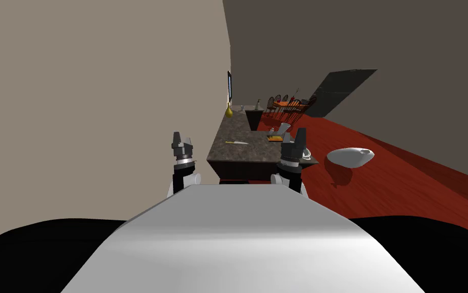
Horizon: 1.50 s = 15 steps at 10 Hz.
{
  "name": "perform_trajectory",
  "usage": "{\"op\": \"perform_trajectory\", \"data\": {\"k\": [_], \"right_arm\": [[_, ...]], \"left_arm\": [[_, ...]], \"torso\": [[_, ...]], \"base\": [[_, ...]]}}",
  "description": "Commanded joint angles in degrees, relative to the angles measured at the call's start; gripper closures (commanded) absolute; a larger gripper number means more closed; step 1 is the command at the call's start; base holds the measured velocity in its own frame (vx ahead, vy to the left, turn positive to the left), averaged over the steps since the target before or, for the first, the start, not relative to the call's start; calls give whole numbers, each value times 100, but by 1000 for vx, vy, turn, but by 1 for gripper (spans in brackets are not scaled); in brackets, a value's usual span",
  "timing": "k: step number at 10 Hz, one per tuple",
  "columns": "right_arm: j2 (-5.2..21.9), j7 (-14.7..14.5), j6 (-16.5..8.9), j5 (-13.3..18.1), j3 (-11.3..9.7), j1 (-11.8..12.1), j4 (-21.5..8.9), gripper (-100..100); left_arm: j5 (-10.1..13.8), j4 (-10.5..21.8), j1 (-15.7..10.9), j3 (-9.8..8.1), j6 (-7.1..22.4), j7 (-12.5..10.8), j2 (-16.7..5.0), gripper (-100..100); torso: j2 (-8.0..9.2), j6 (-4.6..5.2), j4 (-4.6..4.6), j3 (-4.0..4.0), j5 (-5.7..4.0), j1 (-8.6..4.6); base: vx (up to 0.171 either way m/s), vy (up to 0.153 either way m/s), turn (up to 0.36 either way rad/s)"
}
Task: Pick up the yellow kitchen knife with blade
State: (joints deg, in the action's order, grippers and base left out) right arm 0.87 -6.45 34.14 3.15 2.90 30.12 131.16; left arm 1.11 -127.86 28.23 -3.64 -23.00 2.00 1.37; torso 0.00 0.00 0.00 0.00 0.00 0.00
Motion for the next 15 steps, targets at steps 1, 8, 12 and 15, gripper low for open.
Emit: {"op": "perform_trajectory", "data": {"k": [1, 8, 12, 15], "right_arm": [[0, 0, 0, 0, 0, 0, 0, 0], [0, 0, 0, 0, -1, -2, 0, 0], [-1, 0, 0, 0, -1, -2, 0, 0], [0, 0, 0, 0, -1, -2, 0, 0]], "left_arm": [[-31, 47, 0, 90, -35, 6, -183, -100], [-323, 479, -16, 674, -306, 41, -1187, -100], [-688, 1005, -18, 1124, -581, 55, -1890, -100], [-847, 1224, -14, 1277, -689, 55, -2242, -100]], "torso": [[0, 0, 0, 0, 0, 0], [41, 2, 10, 24, -2, -8], [62, -1, 15, 37, -4, -18], [40, 2, 9, 23, -4, -18]], "base": [[-29, -13, -59], [-117, -33, -109], [-141, -70, -172], [-85, -60, -131]]}}
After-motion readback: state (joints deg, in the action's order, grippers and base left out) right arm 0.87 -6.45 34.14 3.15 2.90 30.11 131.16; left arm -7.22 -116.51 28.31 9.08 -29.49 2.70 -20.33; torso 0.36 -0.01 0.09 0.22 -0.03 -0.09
